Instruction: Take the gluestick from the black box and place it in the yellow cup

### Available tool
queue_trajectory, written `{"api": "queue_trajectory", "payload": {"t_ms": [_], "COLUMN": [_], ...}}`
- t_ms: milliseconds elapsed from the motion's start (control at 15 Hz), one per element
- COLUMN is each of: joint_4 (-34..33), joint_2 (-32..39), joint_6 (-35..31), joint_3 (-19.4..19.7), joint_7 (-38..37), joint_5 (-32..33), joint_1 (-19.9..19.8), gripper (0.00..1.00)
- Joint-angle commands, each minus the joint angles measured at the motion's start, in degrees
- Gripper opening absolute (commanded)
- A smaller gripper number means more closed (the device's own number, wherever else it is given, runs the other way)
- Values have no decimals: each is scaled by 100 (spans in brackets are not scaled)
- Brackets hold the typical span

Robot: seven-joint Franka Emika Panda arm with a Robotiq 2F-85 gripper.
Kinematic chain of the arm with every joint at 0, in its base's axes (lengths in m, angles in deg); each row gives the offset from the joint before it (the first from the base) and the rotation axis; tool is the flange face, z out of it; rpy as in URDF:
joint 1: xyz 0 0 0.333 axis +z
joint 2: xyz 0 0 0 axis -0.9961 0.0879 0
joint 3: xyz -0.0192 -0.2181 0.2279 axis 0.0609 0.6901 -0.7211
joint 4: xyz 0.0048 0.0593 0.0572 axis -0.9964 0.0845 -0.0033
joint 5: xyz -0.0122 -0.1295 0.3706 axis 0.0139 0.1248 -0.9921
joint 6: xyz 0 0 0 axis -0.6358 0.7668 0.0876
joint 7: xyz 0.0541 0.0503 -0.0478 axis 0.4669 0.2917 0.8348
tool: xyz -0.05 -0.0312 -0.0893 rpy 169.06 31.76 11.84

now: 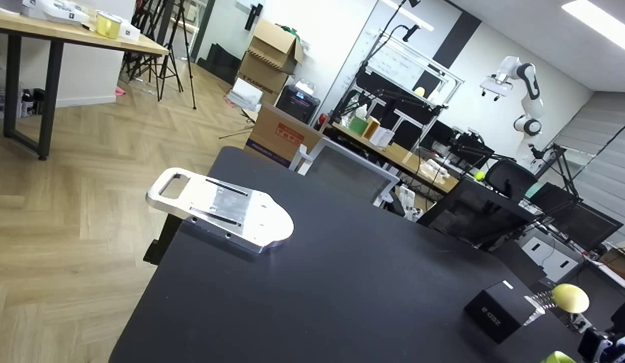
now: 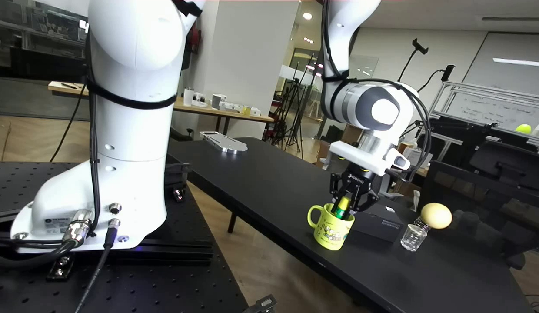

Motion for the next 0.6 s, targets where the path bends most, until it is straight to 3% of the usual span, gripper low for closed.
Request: {"api": "queue_trajectory", "payload": {"t_ms": [0,67,467,533], "joint_4": [-141,-124,-67,-72], "joint_2": [43,-31,-738,-881], "joint_6": [255,290,717,920], "joint_3": [-111,-137,-211,-181], "joint_7": [-250,-243,-304,-385], "joint_5": [81,88,96,173], "joint_1": [-16,-3,73,111], "gripper": [59,60,99,100]}}
